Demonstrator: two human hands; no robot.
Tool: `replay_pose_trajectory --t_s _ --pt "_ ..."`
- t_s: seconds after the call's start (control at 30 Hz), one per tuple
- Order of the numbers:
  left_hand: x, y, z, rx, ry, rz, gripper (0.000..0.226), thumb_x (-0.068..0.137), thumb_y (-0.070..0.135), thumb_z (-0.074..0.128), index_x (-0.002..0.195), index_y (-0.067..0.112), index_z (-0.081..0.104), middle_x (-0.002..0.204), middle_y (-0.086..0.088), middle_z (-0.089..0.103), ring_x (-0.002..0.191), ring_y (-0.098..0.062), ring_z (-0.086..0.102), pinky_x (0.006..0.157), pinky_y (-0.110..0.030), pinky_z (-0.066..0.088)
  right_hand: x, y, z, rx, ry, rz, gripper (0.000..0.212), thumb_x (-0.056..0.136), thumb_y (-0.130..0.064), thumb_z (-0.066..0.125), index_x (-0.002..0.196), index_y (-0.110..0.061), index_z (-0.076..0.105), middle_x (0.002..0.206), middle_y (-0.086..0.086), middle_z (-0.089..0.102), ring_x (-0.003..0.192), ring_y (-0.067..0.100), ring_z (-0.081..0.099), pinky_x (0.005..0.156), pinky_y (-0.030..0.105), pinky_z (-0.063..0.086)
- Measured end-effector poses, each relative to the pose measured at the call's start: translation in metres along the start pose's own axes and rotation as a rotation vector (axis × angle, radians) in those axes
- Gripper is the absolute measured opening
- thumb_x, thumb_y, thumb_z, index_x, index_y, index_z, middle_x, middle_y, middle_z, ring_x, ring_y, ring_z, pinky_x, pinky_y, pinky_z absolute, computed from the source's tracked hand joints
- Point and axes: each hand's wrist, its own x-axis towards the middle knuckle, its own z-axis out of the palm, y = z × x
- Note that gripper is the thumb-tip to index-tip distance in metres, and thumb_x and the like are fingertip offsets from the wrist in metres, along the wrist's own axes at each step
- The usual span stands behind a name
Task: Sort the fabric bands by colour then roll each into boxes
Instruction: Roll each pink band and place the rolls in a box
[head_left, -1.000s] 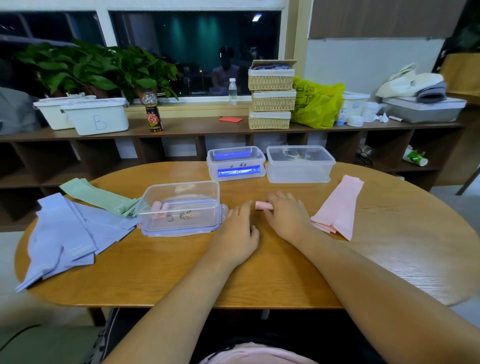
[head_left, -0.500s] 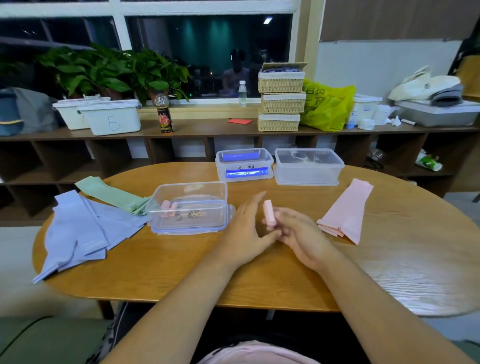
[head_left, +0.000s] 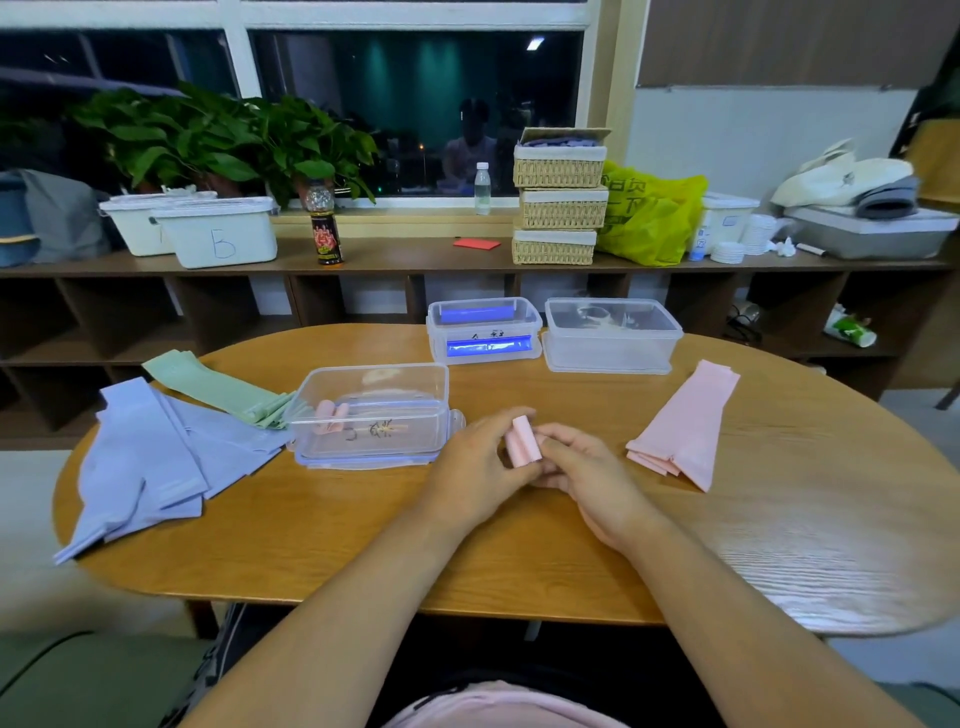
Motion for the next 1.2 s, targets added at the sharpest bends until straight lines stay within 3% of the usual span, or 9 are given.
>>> replay_pose_trajectory --t_s 0.1,0.3,0.43,0.6,0.8,0.93,1.03,1.2 --pt "-0.001 0.000 0.000 0.033 0.014 -0.004 0.065 0.081 0.040 0.091 0.141 0.032 0.066 0.133 0.013 0.070 0.119 -0.001 0.062 0.098 -0.008 0.043 0.000 0.002 0.000 0.053 0.039 -0.007 0.027 0.110 -0.023 0.055 0.120 -0.014 0.079 0.114 0.015 0.077 0.097 0.022 0.066 0.100 0.049 0.056" --pt "-0.001 0.001 0.004 0.164 -0.024 0.120 0.055 0.087 0.030 0.083 0.139 0.025 0.065 0.133 0.009 0.070 0.122 -0.009 0.061 0.103 -0.036 0.052 -0.004 0.004 0.002 -0.092 0.036 -0.095 0.019 0.098 -0.017 0.076 0.116 -0.016 0.078 0.111 0.010 0.080 0.112 0.032 0.073 0.103 0.048 0.055" --pt "-0.001 0.001 0.002 0.147 -0.049 0.142 0.072 0.084 0.045 0.084 0.147 0.031 0.052 0.141 0.015 0.059 0.129 -0.005 0.052 0.106 -0.026 0.045 -0.001 0.005 0.000 -0.011 0.099 -0.067 0.018 0.100 -0.013 0.072 0.117 -0.013 0.078 0.110 0.015 0.079 0.105 0.030 0.073 0.094 0.046 0.055" --pt "-0.005 -0.004 -0.004 0.131 0.045 0.165 0.050 0.085 0.045 0.082 0.128 0.025 0.066 0.123 0.013 0.066 0.116 -0.009 0.058 0.098 -0.028 0.048 -0.002 0.002 -0.001 0.012 0.086 -0.038 0.019 0.102 -0.016 0.069 0.118 -0.012 0.078 0.108 0.015 0.079 0.098 0.021 0.071 0.095 0.041 0.058" --pt "-0.015 -0.004 -0.014 0.206 0.098 0.219 0.040 0.088 0.041 0.082 0.120 0.023 0.065 0.114 0.011 0.064 0.108 -0.010 0.058 0.093 -0.032 0.051 -0.009 -0.007 0.013 -0.113 0.067 -0.067 0.016 0.095 -0.019 0.078 0.111 -0.014 0.081 0.110 0.017 0.077 0.101 0.025 0.073 0.097 0.044 0.061" --pt "-0.022 -0.003 -0.024 0.226 0.125 0.261 0.050 0.090 0.036 0.080 0.134 0.023 0.060 0.131 0.010 0.063 0.123 -0.012 0.057 0.107 -0.034 0.047 -0.012 -0.017 0.022 -0.069 0.087 -0.077 0.018 0.093 -0.014 0.080 0.111 -0.011 0.080 0.107 0.019 0.077 0.099 0.026 0.074 0.093 0.041 0.061" --pt "-0.028 -0.010 -0.040 0.252 0.172 0.228 0.063 0.087 0.043 0.083 0.141 0.022 0.059 0.137 0.008 0.062 0.130 -0.013 0.053 0.113 -0.028 0.040 -0.009 -0.032 0.026 -0.065 0.109 -0.067 0.020 0.093 -0.012 0.080 0.111 -0.007 0.076 0.101 0.012 0.080 0.089 0.024 0.073 0.085 0.030 0.059" --pt "-0.046 -0.037 -0.084 0.348 0.276 0.274 0.029 0.094 0.032 0.077 0.120 0.021 0.069 0.120 0.009 0.067 0.119 -0.016 0.060 0.106 -0.032 0.046 0.002 -0.058 0.044 -0.089 0.049 -0.050 0.020 0.095 -0.012 0.078 0.108 0.001 0.071 0.091 0.015 0.076 0.088 0.022 0.069 0.090 0.038 0.057"
